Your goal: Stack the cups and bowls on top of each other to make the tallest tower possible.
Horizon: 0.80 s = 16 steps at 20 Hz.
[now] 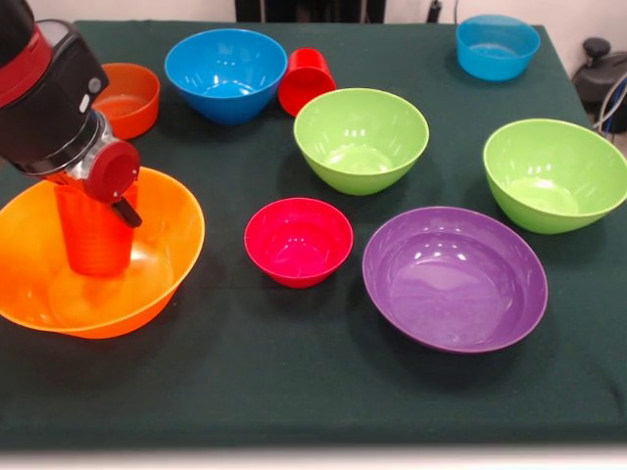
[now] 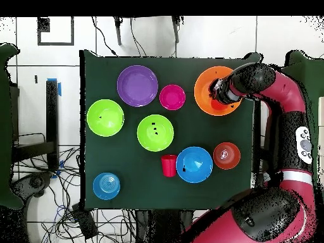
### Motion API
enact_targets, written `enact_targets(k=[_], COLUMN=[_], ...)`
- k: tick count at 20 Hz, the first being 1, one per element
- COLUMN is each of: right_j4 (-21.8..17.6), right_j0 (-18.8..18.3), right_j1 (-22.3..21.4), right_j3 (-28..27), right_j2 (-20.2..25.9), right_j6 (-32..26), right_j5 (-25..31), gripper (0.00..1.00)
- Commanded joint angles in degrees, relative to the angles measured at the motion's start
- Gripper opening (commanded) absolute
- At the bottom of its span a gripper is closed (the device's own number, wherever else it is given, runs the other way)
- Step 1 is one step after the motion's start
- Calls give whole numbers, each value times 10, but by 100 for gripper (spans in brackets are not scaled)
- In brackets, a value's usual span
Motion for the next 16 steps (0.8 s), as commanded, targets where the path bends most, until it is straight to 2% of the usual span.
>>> enact_targets(k=[1, 16], right_j4=[-29, -28], right_j0=[24, 32], right_j1=[4, 16], right_j3=[-16, -45], right_j2=[-18, -18], right_j6=[-141, -144], right_j5=[42, 63], gripper=[0, 0])
